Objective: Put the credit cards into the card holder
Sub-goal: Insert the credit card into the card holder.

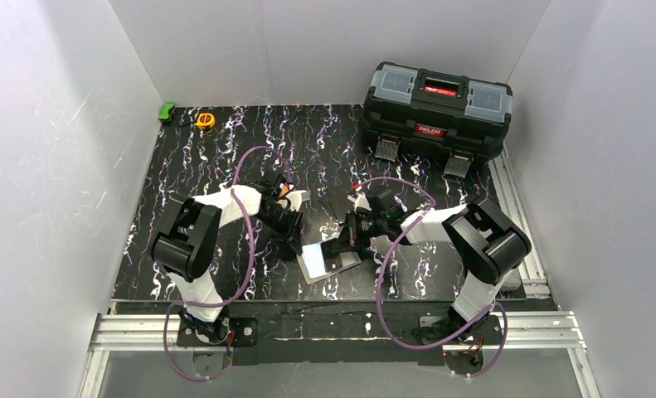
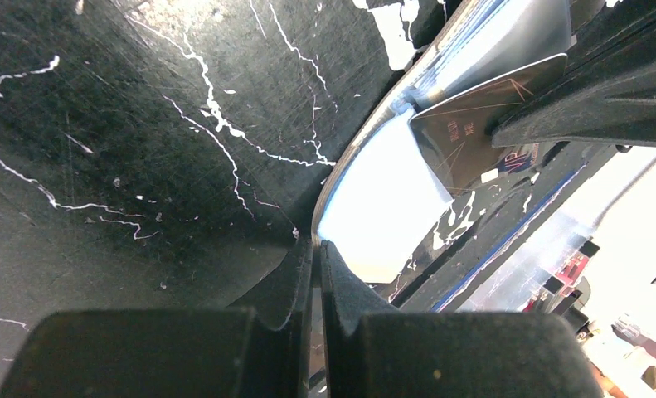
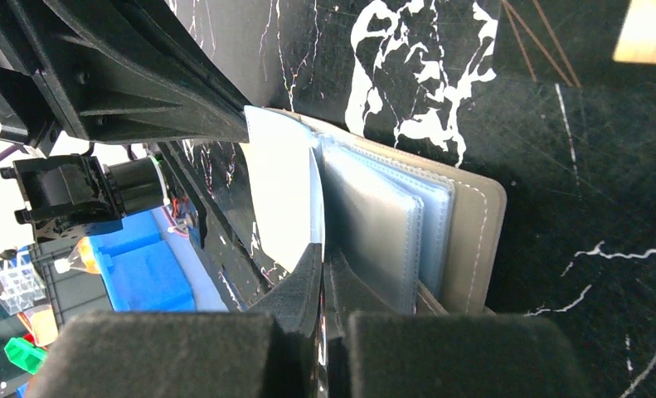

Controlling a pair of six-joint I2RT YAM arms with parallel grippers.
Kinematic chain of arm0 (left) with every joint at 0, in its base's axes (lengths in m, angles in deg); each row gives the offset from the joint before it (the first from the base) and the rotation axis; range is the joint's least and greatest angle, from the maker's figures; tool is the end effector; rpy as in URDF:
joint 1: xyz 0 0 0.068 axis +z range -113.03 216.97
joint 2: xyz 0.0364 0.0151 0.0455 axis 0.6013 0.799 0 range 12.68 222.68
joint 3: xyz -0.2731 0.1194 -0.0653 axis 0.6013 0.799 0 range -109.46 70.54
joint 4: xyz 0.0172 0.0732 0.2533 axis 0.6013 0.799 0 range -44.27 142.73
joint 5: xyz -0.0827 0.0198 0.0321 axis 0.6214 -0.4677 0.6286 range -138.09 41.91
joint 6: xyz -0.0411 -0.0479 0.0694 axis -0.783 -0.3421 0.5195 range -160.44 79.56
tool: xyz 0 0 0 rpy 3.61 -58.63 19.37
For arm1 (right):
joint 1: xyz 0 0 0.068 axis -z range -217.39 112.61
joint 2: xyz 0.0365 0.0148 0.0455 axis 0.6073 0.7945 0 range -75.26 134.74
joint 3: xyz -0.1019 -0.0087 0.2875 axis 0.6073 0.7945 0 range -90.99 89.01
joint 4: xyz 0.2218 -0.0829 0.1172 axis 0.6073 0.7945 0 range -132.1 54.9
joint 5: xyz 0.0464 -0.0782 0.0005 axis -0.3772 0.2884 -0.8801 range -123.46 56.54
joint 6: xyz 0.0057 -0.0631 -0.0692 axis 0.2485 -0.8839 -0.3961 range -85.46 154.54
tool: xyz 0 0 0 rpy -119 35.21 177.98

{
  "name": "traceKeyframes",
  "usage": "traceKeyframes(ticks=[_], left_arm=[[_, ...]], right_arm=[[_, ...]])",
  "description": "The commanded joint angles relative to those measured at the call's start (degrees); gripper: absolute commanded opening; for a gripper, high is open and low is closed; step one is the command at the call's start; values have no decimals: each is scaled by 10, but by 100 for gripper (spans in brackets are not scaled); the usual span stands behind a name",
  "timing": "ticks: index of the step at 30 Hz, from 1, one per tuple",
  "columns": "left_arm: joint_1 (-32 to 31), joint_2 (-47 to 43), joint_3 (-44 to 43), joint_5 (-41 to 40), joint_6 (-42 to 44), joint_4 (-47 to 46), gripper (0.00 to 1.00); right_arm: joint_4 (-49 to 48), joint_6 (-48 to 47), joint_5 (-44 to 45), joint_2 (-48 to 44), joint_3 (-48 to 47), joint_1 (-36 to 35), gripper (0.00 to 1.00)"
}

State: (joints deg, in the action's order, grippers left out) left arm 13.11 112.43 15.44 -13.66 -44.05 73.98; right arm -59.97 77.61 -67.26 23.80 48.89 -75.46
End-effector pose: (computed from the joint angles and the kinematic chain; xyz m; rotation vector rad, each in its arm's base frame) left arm 0.2835 -0.1776 0.1375 0.6302 2.7773 -0.9576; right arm 0.2504 0.2558 0.1308 -0.2391 2.5447 1.3337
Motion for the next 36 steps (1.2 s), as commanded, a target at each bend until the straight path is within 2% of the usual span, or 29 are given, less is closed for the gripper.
traceKeyframes(ticks=[1,5,12,18,27,36], left_arm=[[-3,-28,16,18,7,5,0],[-3,-24,10,26,7,7,0],[-4,-28,11,27,7,4,0],[-3,-27,10,27,8,5,0],[-3,-26,7,25,8,4,0],[-3,-31,9,22,8,11,0]], right_arm=[[46,-37,16,17,-25,-6,1],[83,-58,6,11,-30,-6,1],[84,-59,-3,24,-39,-6,1],[19,-50,-54,63,-46,-8,1],[64,-80,-63,72,-72,-11,1],[146,-75,56,-9,-21,-6,1]])
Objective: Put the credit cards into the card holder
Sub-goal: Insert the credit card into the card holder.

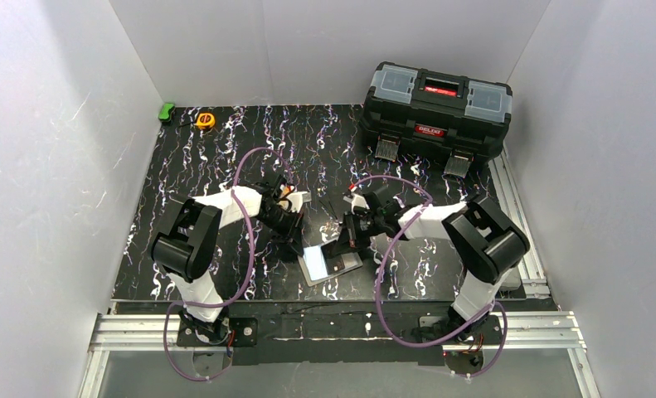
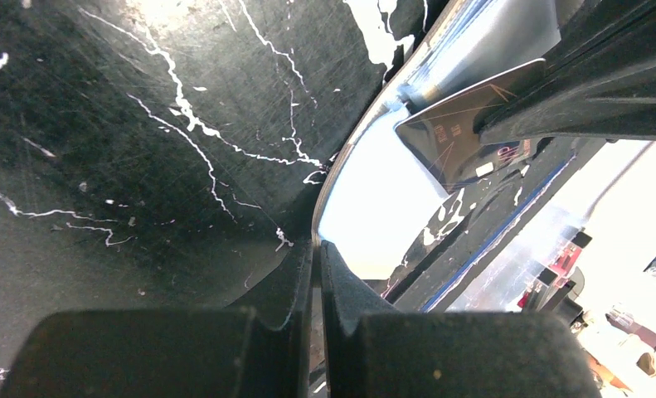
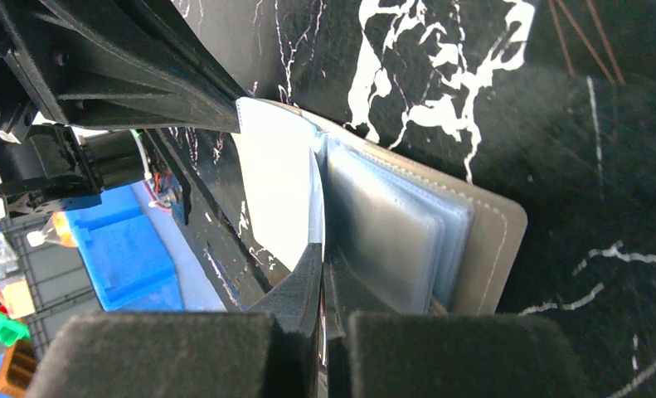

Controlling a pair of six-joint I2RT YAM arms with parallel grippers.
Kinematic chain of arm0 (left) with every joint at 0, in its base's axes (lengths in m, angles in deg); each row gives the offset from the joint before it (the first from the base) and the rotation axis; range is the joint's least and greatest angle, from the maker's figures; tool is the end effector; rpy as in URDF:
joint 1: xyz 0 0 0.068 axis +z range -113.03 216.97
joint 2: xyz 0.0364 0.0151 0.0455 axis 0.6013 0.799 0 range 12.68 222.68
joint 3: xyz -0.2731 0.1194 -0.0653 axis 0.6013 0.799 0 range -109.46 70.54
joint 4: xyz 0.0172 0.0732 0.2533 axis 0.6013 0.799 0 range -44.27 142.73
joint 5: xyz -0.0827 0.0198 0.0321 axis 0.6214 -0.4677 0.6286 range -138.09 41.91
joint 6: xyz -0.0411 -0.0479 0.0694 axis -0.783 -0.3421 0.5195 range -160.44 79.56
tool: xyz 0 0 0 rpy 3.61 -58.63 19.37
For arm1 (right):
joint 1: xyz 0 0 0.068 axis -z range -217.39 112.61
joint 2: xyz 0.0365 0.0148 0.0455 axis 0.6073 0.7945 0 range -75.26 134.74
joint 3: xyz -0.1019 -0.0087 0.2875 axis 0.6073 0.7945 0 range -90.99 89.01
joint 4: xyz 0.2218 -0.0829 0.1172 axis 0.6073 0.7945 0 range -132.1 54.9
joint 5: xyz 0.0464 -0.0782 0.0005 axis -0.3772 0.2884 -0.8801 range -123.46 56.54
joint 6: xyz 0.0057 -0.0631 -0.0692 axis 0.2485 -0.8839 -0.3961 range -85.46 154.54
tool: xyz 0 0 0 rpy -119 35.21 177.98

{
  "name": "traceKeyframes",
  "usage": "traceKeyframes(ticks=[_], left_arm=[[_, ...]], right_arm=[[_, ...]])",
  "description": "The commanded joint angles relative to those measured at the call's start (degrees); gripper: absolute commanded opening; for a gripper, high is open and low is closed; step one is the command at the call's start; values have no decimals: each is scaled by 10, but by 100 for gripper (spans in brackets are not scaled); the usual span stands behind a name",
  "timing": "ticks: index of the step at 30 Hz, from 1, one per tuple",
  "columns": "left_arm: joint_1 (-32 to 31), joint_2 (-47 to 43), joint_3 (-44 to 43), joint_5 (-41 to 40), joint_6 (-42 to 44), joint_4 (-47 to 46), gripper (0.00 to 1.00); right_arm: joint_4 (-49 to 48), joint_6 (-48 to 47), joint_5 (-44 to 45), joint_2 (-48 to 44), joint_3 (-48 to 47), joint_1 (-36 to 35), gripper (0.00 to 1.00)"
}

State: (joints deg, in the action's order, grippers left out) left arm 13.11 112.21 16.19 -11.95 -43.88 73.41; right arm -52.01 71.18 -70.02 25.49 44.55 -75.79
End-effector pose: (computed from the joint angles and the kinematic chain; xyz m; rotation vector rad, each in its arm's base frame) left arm 0.2802 -0.1784 0.1371 0.6397 2.7670 -1.0000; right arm 0.2515 0.2636 0.1298 -0.3837 2.5966 1.3161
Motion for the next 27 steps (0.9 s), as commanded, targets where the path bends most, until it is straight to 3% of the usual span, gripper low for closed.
traceKeyframes(ticks=[1,27], left_arm=[[-3,-29,0,6,6,19,0],[-3,-24,-10,7,6,27,0]], right_arm=[[67,-2,95,-32,29,-3,1],[55,14,80,-32,51,-4,1]])
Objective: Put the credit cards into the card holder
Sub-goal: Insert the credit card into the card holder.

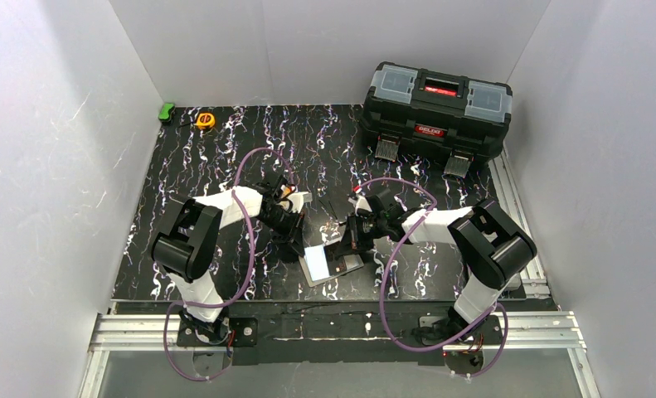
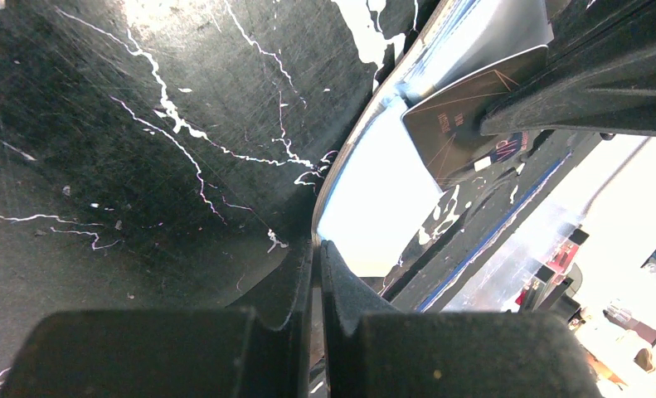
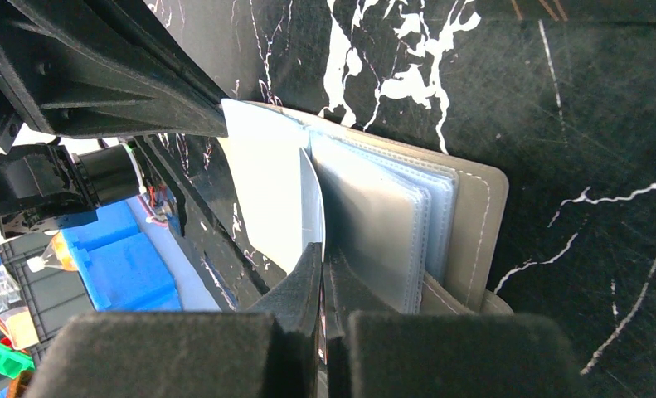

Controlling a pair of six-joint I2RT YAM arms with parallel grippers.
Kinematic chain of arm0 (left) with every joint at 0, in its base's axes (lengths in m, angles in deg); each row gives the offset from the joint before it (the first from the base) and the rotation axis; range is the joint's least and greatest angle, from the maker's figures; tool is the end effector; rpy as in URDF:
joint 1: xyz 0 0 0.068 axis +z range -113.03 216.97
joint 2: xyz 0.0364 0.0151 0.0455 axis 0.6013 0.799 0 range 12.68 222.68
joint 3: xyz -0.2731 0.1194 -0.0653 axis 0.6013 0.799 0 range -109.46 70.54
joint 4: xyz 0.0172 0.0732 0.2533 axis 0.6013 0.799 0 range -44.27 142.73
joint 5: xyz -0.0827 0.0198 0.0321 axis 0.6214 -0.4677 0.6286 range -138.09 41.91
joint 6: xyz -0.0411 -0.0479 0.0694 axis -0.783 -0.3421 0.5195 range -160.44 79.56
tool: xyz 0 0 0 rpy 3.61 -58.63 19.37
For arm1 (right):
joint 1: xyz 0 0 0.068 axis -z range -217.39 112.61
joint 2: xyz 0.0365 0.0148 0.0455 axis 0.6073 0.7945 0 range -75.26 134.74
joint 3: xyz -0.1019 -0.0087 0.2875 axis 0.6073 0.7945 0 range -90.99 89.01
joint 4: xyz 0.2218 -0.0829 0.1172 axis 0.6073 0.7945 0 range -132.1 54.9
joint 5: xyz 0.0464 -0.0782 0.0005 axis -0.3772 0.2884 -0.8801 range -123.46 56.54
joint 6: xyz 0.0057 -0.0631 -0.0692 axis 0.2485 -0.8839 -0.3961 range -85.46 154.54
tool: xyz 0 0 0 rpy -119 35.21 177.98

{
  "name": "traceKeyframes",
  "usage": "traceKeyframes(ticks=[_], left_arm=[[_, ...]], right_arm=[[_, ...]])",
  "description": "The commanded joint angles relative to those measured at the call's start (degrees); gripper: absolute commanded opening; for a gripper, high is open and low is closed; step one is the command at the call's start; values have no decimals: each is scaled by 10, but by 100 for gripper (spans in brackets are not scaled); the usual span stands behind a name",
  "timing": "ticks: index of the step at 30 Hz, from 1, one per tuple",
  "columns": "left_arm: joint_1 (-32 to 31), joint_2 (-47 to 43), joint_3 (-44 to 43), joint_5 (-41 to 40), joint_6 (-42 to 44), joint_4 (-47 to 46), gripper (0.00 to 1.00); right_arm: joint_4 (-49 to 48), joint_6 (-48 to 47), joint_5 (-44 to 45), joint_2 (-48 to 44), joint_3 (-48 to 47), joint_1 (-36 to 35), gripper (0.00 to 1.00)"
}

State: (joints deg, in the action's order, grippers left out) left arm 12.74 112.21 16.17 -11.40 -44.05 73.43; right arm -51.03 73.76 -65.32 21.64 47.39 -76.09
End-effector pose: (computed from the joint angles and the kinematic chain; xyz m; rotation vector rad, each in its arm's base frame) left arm 0.2787 -0.1808 0.1376 0.6469 2.7659 -1.0158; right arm 0.2428 0.2517 0.1334 -0.2865 2.6130 1.2374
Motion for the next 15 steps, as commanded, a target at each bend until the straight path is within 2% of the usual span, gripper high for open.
traceKeyframes(ticks=[1,15], left_arm=[[0,-24,-10,1,9,27,0],[1,-25,-13,6,10,24,0]], right_arm=[[47,-12,34,6,23,-1,1],[55,-31,-3,48,-18,-16,1]])
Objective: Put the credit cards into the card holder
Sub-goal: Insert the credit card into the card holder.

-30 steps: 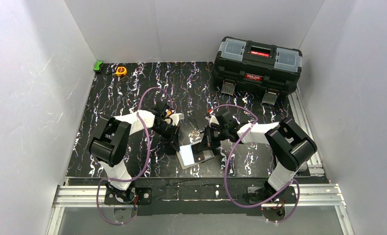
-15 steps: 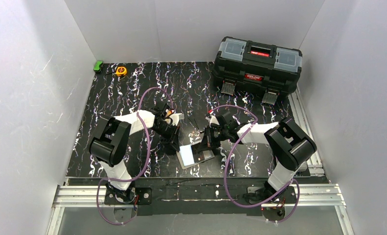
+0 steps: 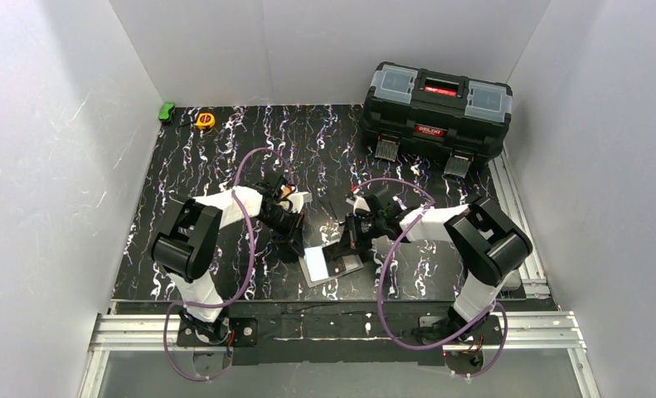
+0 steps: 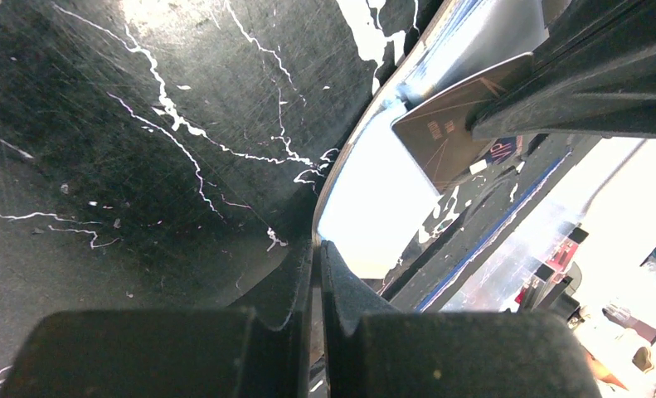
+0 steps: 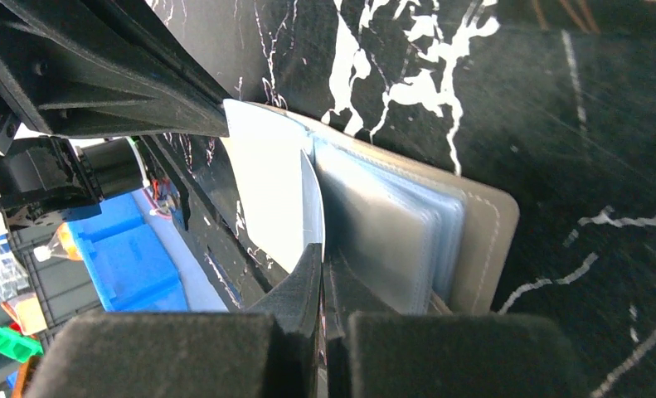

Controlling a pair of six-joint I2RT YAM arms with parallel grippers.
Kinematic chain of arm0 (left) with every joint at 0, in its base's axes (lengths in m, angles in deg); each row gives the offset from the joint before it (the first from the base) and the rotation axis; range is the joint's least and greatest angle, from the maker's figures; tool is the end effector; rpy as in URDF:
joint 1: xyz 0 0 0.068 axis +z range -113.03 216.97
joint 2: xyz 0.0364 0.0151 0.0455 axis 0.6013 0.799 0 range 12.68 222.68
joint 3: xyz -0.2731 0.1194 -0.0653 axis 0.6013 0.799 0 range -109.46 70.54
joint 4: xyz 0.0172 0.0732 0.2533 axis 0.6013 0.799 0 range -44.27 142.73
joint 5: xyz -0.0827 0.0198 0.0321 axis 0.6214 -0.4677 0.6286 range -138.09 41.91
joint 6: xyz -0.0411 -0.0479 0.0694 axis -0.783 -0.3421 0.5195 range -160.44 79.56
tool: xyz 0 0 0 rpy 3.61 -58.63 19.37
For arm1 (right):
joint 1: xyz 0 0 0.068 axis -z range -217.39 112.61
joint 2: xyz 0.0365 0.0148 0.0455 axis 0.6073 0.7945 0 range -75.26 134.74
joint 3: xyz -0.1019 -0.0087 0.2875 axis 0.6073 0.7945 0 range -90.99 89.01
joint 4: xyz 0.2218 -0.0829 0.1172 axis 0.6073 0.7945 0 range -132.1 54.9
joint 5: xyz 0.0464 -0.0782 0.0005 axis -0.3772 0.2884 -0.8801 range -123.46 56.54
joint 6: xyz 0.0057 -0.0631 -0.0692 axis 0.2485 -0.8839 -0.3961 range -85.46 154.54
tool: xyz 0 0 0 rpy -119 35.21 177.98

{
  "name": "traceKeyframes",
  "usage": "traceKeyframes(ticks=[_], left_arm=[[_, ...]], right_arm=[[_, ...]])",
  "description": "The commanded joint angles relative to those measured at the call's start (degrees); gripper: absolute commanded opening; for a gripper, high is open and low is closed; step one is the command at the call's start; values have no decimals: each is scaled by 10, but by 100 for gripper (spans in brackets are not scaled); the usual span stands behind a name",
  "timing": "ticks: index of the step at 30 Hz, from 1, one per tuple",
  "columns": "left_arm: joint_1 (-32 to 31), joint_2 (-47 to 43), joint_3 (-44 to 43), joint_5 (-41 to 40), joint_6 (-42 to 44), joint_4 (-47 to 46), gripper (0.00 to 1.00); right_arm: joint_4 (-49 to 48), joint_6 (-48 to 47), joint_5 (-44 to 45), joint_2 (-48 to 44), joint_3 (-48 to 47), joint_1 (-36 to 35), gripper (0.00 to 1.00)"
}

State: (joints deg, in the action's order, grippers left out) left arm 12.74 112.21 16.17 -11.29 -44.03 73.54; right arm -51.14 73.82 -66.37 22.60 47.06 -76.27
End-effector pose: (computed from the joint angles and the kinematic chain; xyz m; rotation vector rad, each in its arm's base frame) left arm 0.2784 -0.1808 0.1376 0.6472 2.7672 -1.0185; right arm 0.2424 0.2544 0.1304 -0.2971 2.6259 1.2560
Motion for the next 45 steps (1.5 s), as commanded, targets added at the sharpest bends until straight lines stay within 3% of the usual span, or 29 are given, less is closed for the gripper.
traceKeyframes(ticks=[1,15,28,45], left_arm=[[0,-25,-13,5,10,23,0],[0,-22,-11,8,10,21,0],[1,-23,-12,6,3,24,0],[1,-21,-13,13,2,21,0]], right_arm=[[57,-35,0,44,-19,-16,1],[64,-43,-15,66,-38,-19,1],[86,-13,82,-19,24,-15,1],[89,-38,41,48,-37,-15,1]])
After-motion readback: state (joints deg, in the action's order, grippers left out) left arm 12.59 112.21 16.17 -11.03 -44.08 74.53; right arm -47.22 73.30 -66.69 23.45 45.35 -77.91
